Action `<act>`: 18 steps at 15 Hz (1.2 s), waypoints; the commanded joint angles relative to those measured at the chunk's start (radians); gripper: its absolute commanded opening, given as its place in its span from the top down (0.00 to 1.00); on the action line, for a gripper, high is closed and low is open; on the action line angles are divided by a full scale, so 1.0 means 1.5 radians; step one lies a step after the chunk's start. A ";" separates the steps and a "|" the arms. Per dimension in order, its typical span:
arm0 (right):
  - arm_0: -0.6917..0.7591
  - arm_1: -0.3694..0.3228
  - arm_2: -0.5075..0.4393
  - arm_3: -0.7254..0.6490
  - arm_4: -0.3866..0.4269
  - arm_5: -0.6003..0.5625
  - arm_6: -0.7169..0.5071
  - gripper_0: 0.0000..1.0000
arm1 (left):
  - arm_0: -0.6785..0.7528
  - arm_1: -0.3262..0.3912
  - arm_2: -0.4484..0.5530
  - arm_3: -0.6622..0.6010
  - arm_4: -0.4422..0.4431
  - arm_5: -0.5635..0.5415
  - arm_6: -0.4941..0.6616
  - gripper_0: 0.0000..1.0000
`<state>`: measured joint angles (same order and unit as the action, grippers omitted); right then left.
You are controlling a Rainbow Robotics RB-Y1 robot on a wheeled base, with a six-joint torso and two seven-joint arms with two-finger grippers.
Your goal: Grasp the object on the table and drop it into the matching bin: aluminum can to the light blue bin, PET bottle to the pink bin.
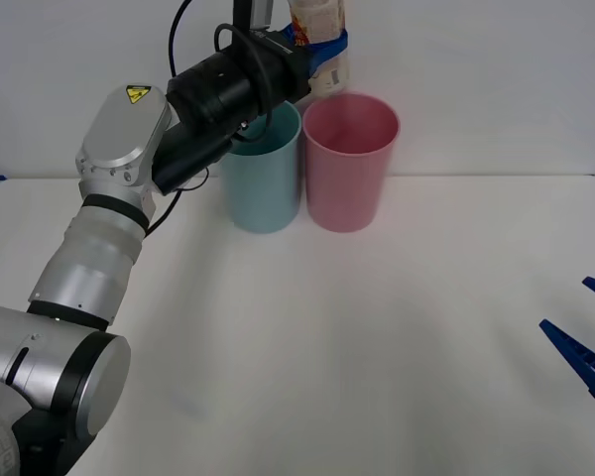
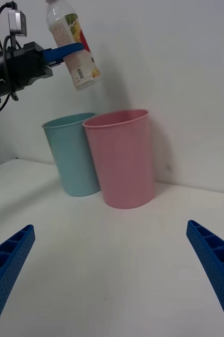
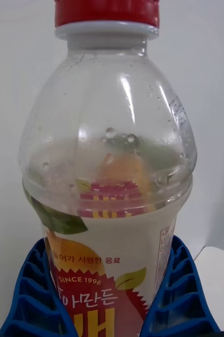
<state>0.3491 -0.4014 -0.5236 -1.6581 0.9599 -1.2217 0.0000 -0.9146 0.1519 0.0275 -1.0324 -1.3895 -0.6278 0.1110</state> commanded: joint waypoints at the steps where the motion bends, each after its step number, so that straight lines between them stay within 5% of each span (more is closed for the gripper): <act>1: 0.000 0.000 0.000 0.000 0.000 0.000 0.000 0.00 | -0.005 -0.042 -0.014 0.000 -0.056 0.068 -0.013 0.98; 6: 0.000 0.000 0.000 0.000 0.000 0.000 0.000 0.00 | -0.011 -0.065 -0.103 0.001 -0.062 0.214 -0.022 0.98; 12: 0.000 0.000 0.000 0.000 0.000 0.000 0.000 0.00 | -0.012 -0.065 -0.125 0.002 -0.054 0.246 -0.019 0.96; 13: 0.000 0.000 0.000 0.000 0.000 0.000 0.000 0.00 | -0.012 -0.065 -0.125 0.002 -0.050 0.246 -0.020 0.83; 14: 0.000 0.000 0.000 0.000 0.000 0.000 0.000 0.00 | -0.012 -0.065 -0.125 0.002 -0.049 0.246 -0.021 0.54; 15: 0.000 0.000 0.000 0.000 0.000 0.000 0.000 0.00 | -0.012 -0.065 -0.126 0.002 -0.049 0.246 -0.022 0.00; 18: 0.000 0.000 0.000 0.000 0.000 0.000 0.000 0.00 | -0.012 -0.064 -0.125 0.002 -0.043 0.245 -0.019 0.00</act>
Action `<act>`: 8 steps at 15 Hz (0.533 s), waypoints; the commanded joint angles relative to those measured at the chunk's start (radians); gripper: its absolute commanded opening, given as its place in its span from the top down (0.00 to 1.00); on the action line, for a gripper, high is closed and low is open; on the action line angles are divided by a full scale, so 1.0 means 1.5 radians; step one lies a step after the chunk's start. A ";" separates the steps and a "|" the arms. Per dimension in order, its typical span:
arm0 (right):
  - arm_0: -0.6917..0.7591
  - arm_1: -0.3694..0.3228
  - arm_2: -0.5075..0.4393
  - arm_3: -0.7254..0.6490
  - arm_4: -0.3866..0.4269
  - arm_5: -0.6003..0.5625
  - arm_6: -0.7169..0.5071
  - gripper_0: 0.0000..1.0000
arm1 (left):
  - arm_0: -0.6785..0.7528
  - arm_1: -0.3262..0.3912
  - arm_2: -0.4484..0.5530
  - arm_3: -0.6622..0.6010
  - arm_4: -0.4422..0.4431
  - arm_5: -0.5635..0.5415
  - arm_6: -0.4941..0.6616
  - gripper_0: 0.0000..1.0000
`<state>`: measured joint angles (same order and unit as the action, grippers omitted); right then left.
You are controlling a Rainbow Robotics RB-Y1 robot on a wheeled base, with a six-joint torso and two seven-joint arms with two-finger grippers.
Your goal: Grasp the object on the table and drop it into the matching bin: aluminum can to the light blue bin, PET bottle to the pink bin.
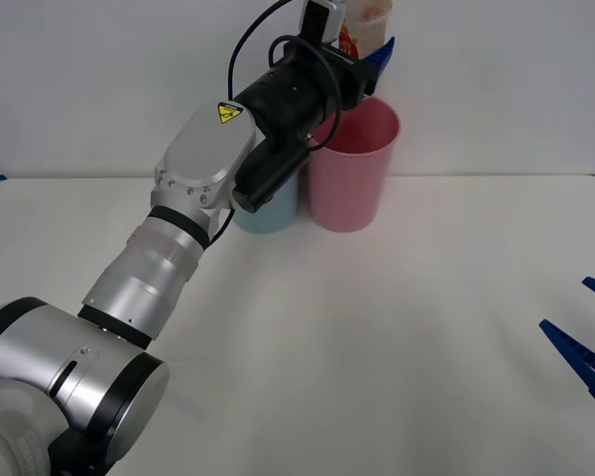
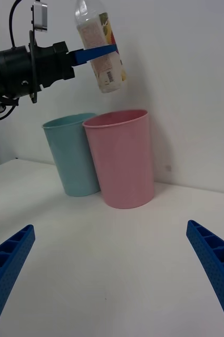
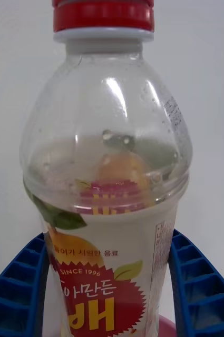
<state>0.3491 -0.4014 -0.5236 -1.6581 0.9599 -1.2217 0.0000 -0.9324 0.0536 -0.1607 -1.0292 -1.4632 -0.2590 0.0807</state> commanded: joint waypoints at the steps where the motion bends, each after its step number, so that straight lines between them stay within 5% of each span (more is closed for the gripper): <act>1: 0.000 0.000 0.000 0.000 0.000 0.000 0.000 0.00 | 0.001 0.006 0.001 0.000 0.011 -0.003 0.001 0.00; 8: 0.000 0.000 0.000 0.000 0.000 0.000 0.000 0.00 | 0.006 0.115 0.000 -0.003 0.162 -0.132 0.000 0.00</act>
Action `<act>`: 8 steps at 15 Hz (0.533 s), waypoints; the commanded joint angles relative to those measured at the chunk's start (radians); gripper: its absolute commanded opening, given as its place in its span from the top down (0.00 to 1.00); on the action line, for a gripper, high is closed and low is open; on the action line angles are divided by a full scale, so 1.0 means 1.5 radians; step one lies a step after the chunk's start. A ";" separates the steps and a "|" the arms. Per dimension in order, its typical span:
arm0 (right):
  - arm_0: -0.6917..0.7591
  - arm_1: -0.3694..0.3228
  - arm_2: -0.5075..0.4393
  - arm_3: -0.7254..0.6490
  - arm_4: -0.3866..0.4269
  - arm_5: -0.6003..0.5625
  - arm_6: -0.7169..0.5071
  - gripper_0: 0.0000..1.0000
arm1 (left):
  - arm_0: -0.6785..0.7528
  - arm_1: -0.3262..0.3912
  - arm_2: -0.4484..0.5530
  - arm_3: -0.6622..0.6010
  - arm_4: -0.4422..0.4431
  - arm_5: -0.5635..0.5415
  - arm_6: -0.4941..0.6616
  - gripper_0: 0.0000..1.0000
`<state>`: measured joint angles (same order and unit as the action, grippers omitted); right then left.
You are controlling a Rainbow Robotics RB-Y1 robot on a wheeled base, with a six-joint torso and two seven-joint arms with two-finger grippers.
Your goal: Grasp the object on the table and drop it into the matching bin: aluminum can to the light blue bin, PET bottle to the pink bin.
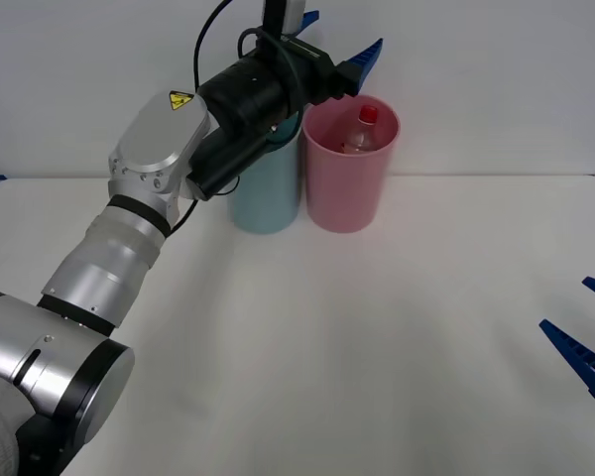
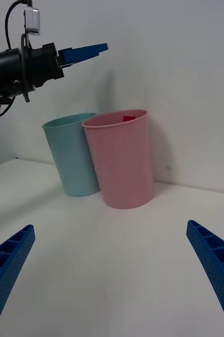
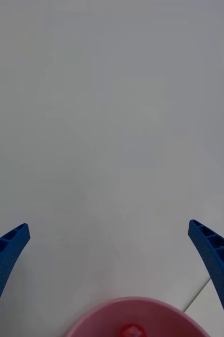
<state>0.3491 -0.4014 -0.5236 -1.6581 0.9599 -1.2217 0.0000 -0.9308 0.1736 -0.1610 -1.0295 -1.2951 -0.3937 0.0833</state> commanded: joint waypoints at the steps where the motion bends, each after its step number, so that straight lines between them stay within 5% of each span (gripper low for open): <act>1: 0.000 0.000 0.000 0.000 0.000 0.000 0.000 0.00 | 0.015 0.052 0.000 -0.012 0.076 -0.063 -0.001 0.00; 8: 0.000 0.000 0.000 0.000 0.000 0.000 0.000 0.00 | 0.220 0.176 -0.018 -0.243 0.239 -0.083 -0.001 0.00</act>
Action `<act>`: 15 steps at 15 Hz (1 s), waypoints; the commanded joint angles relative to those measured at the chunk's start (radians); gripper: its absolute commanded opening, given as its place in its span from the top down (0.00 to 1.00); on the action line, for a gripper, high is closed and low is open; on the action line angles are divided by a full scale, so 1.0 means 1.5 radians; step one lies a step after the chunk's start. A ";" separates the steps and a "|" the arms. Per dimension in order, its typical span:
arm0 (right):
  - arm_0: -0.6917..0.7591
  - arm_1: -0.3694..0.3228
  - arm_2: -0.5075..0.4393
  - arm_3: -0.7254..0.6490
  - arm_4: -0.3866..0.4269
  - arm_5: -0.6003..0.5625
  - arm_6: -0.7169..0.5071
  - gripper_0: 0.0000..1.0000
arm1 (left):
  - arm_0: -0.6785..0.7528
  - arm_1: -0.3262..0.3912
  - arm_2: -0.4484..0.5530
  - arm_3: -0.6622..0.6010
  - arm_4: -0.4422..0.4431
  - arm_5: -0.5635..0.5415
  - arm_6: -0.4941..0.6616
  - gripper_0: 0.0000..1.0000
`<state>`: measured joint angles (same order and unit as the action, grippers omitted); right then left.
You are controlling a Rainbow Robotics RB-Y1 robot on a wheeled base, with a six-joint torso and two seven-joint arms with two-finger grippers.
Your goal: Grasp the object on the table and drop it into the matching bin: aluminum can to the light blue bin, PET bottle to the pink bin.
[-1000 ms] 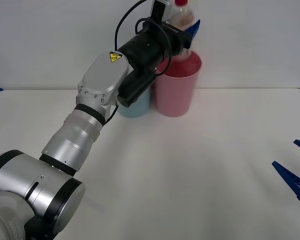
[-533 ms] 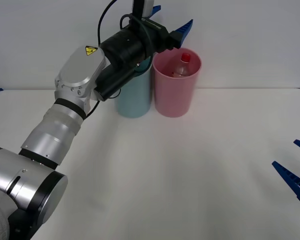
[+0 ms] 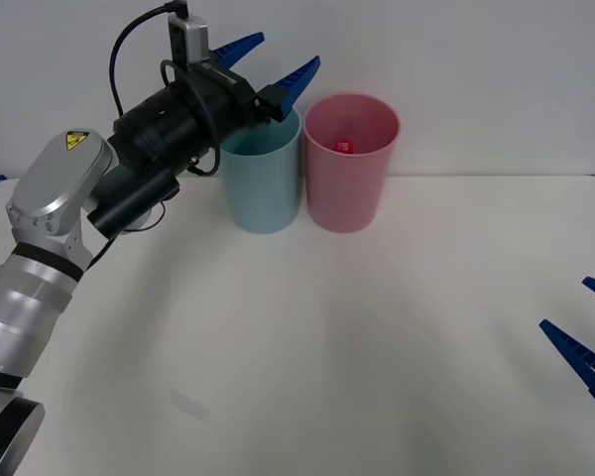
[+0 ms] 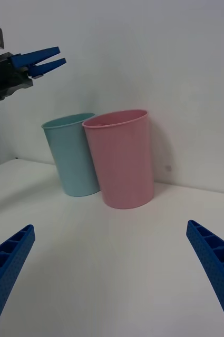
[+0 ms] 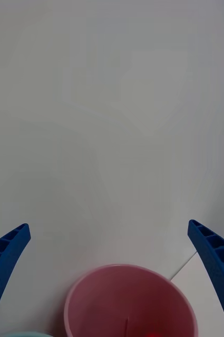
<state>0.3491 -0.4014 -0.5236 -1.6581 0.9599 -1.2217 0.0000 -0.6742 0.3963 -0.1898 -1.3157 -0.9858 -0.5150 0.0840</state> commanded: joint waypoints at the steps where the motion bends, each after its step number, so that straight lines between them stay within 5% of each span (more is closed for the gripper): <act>1: 0.000 0.000 0.000 0.000 0.000 0.000 0.000 0.00 | 0.087 0.050 0.005 -0.093 0.051 -0.004 -0.003 0.00; 7: 0.000 0.000 0.000 0.000 0.000 0.000 0.000 0.00 | 0.275 0.091 0.134 -0.223 0.067 -0.118 -0.011 0.00; 15: 0.000 0.000 0.000 0.000 0.000 0.000 0.000 0.00 | 0.463 0.091 0.376 -0.246 0.041 -0.366 -0.036 0.00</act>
<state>0.3490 -0.4014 -0.5236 -1.6581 0.9599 -1.2217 0.0000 -0.0005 0.5321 0.3467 -1.6844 -0.9233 -1.0376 0.0372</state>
